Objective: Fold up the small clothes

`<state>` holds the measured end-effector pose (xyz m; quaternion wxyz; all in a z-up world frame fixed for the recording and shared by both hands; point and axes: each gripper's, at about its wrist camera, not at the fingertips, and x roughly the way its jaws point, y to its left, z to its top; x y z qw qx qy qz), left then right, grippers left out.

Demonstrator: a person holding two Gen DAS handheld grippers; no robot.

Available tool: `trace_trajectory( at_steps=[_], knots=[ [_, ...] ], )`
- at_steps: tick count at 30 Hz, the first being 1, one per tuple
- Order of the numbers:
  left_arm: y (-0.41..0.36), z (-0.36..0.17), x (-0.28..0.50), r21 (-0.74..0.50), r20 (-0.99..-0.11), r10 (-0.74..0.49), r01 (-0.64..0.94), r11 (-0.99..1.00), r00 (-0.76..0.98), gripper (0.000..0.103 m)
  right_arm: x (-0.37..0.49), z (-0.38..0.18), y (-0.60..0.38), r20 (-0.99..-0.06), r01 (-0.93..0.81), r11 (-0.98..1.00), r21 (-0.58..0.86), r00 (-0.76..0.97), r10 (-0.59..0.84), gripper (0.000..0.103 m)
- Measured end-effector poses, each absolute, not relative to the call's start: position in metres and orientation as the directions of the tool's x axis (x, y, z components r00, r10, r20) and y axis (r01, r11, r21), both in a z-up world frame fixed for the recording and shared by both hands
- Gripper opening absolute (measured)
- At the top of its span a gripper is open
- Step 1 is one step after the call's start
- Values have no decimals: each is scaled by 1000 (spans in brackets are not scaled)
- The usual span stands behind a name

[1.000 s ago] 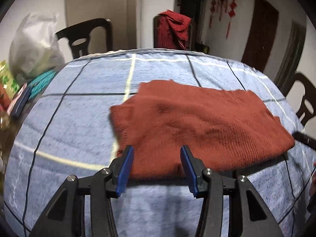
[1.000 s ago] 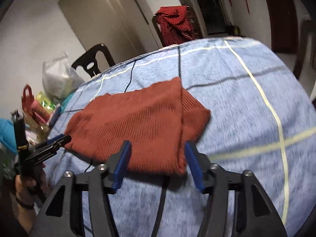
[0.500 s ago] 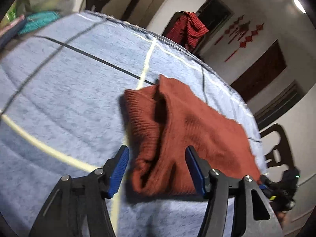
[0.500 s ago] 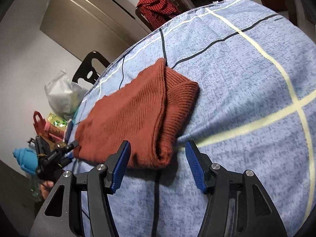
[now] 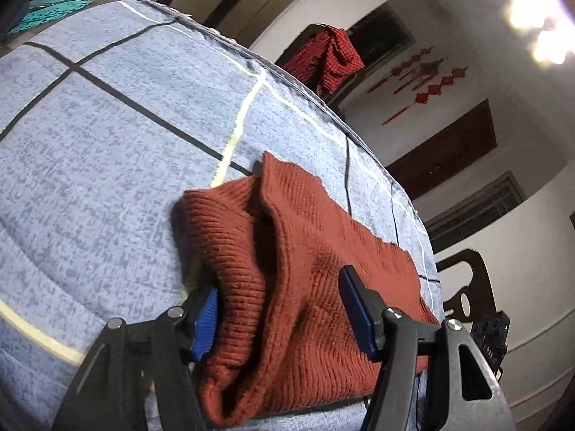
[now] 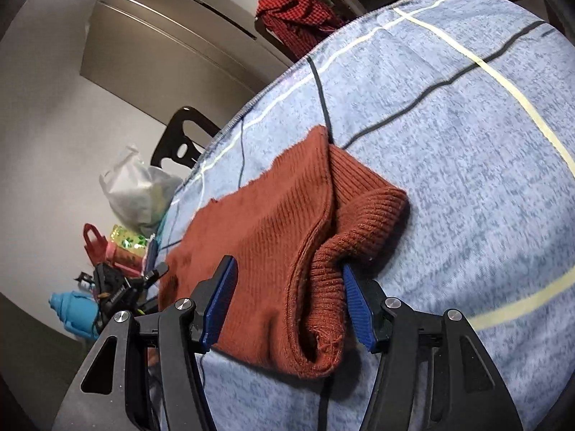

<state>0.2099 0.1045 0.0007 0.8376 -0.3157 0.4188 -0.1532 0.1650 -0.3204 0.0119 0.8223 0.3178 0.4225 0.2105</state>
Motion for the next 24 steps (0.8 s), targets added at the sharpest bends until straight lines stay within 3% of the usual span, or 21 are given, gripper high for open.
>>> trace_trajectory(
  at_steps=[1, 5, 7, 10, 21, 22, 24],
  knots=[
    [102, 1, 211, -649, -608, -516, -2, 761, 604, 62, 166, 12, -320, -561, -80, 710, 699, 555, 615, 58],
    [94, 0, 213, -620, -625, -500, 7, 784, 600, 40, 169, 13, -316, -590, -79, 745, 663, 556, 585, 55],
    [95, -1, 212, -608, -632, -488, 5, 794, 602, 38, 168, 13, -314, -628, -68, 783, 619, 555, 545, 49],
    [99, -2, 210, -614, -627, -492, 5, 789, 604, 37, 156, 19, -317, -654, -67, 832, 551, 585, 481, 49],
    [95, -3, 212, -598, -636, -482, 10, 802, 603, 34, 169, 6, -325, -607, -61, 777, 627, 588, 535, 49],
    [95, -3, 212, -598, -636, -481, 10, 802, 604, 33, 172, 5, -324, -606, -63, 777, 626, 587, 536, 47],
    [93, -2, 213, -592, -638, -479, 13, 806, 603, 30, 176, 5, -321, -616, -57, 783, 619, 584, 530, 31]
  ],
)
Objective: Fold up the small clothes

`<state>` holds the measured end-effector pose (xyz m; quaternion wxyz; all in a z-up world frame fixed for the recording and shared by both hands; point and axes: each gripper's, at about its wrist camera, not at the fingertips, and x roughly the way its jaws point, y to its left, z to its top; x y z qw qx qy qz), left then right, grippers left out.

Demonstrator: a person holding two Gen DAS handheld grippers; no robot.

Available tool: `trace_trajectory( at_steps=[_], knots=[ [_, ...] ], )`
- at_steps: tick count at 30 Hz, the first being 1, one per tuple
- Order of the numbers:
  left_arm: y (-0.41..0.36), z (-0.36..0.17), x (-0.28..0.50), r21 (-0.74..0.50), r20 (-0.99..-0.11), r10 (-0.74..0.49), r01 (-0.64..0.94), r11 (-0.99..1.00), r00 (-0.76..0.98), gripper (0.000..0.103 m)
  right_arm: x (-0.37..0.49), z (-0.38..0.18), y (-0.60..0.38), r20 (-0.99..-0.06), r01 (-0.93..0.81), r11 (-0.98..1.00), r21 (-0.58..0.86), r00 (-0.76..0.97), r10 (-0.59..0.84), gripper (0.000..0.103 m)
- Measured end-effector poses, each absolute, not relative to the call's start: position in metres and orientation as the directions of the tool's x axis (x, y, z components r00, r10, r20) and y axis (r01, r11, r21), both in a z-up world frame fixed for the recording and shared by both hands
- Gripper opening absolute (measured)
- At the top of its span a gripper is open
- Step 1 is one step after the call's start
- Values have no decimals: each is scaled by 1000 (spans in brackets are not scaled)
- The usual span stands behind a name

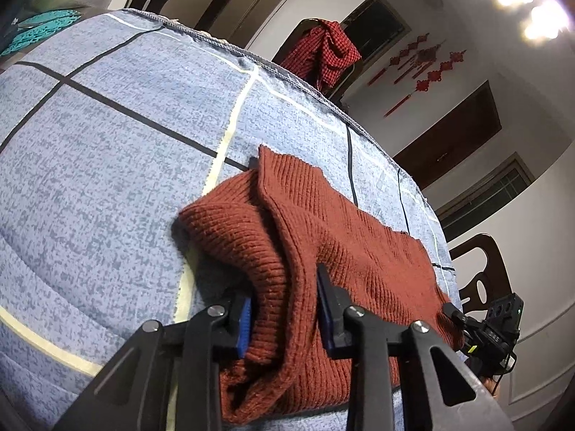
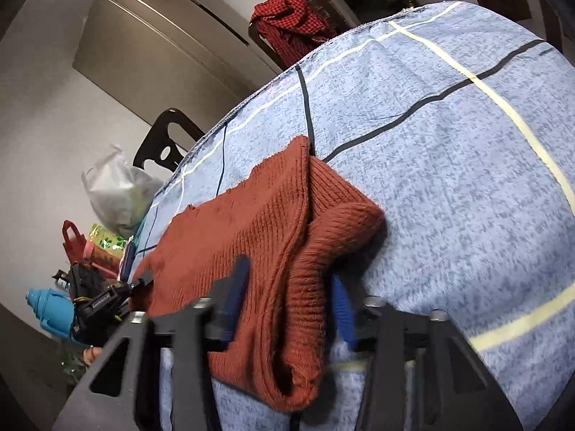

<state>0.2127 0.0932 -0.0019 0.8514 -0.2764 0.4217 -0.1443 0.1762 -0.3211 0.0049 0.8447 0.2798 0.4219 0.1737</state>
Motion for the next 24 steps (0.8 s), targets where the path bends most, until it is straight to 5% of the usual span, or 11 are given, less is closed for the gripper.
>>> trace_trajectory(
  at_steps=[1, 4, 18, 24],
  knots=[
    [92, -1, 213, -588, -641, -476, 14, 809, 603, 29, 179, 4, -321, -630, -43, 792, 609, 580, 516, 20],
    [88, 6, 216, -577, -643, -472, 23, 816, 603, 26, 183, 9, -320, -621, -47, 781, 623, 577, 531, 15],
    [83, 116, 174, -585, -499, -528, 182, 791, 687, 23, 131, 116, -309, -459, -253, 741, 622, 649, 606, 13],
    [96, 85, 100, -615, -507, -566, 187, 766, 650, 23, 66, 91, -325, -458, -233, 701, 674, 612, 644, 13]
  ],
)
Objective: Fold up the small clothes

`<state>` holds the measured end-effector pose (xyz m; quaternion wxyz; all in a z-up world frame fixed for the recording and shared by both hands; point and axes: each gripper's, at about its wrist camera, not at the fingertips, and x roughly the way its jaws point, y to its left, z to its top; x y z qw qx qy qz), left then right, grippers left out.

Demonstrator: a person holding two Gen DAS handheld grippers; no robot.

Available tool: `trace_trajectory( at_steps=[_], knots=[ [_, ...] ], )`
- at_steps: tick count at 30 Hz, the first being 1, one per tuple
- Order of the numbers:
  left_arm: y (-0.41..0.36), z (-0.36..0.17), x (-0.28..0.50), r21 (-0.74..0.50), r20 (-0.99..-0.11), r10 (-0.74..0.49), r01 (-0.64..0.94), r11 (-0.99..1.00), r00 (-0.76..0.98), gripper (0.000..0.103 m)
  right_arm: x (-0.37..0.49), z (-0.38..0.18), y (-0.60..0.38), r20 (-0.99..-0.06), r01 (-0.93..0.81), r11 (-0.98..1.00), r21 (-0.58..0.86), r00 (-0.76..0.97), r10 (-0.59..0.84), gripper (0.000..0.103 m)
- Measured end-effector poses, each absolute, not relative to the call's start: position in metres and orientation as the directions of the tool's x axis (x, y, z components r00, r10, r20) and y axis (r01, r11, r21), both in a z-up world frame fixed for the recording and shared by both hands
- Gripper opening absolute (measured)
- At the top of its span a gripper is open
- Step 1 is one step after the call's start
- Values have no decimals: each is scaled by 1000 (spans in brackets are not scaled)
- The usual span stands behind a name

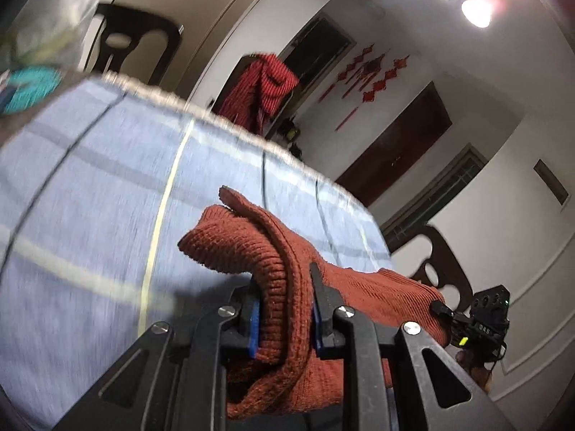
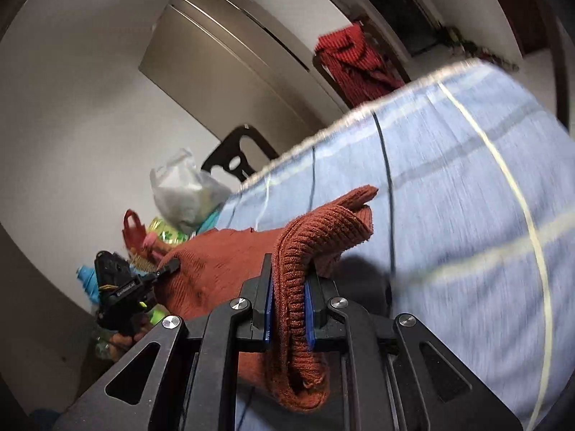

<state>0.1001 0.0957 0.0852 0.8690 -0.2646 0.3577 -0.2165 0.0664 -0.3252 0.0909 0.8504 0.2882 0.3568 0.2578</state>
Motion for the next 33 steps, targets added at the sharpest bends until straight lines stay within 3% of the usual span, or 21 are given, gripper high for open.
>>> trace_trajectory(
  at_steps=[5, 7, 10, 14, 20, 27, 30, 33],
  knots=[
    [97, 9, 78, -611, -644, -549, 73, 788, 532, 23, 52, 27, -341, -606, -89, 744, 662, 522, 601, 14],
    [106, -6, 72, -640, -641, -563, 43, 768, 521, 24, 53, 16, -348, -639, -44, 766, 641, 522, 565, 15],
    [115, -1, 64, -642, -638, -558, 33, 766, 531, 27, 49, 13, -357, -641, -1, 766, 642, 547, 538, 20],
    [119, 20, 54, -552, -669, -471, 41, 833, 574, 28, 37, 28, -365, -667, 33, 821, 569, 602, 438, 21],
    [106, 54, 53, -423, -660, -370, 83, 902, 654, 28, 21, 57, -344, -637, -64, 870, 489, 655, 406, 21],
    [64, 21, 87, -338, -720, -334, 114, 934, 609, 30, 54, 19, -313, -747, -50, 937, 347, 589, 308, 21],
    [62, 23, 85, -343, -713, -335, 110, 933, 616, 30, 51, 19, -321, -728, -51, 924, 380, 600, 332, 21],
    [57, 29, 79, -310, -720, -304, 104, 945, 623, 32, 43, 31, -312, -726, -83, 946, 314, 621, 296, 21]
  ],
)
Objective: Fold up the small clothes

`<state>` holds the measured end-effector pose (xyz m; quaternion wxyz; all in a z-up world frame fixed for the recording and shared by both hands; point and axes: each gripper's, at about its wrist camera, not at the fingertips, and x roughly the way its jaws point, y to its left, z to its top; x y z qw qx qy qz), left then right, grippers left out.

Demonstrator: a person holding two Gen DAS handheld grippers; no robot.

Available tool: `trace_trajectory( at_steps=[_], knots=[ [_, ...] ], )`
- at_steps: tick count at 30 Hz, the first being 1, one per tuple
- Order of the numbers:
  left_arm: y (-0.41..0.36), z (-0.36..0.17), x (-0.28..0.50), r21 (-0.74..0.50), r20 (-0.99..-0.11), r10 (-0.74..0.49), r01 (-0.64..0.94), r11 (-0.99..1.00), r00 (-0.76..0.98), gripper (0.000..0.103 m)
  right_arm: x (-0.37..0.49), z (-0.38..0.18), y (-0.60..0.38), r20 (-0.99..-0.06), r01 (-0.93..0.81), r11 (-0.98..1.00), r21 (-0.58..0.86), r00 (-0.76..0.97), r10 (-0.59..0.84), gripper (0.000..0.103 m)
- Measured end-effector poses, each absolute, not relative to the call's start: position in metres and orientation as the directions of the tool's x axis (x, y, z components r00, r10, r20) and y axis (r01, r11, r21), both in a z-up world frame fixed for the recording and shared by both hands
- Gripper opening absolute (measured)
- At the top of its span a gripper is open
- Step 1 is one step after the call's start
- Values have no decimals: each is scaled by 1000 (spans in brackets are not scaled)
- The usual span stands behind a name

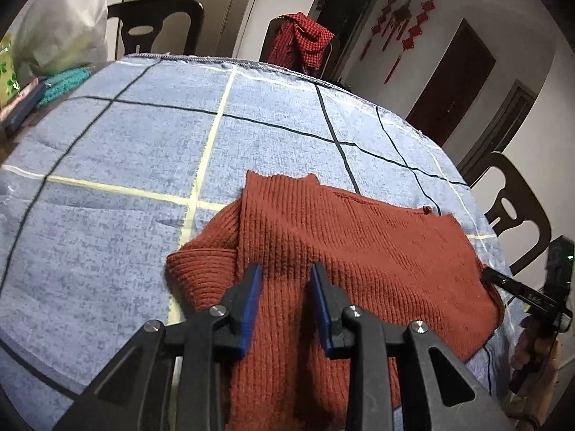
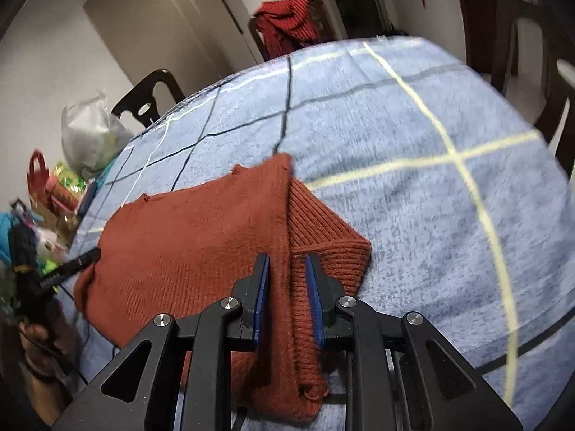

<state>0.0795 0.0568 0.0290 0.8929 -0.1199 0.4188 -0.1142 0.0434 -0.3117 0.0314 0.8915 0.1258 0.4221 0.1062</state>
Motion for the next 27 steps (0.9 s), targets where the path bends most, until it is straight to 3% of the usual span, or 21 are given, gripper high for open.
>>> trace_trajectory(
  at_steps=[4, 8, 20, 27],
  knots=[
    [41, 34, 71, -219, -727, -231, 100, 970, 647, 40, 36, 39, -295, -717, -132, 956, 262, 637, 285, 21],
    [28, 27, 69, -127, -737, -158, 95, 987, 657, 44, 43, 22, -283, -767, -129, 976, 173, 604, 216, 38],
    [33, 42, 49, -46, -709, -51, 27, 999, 703, 44, 31, 37, -248, -749, -238, 955, 176, 597, 287, 41],
    [49, 37, 46, -54, -716, -23, -22, 998, 698, 44, 27, 44, -211, -737, -289, 952, 101, 621, 267, 41]
  ],
)
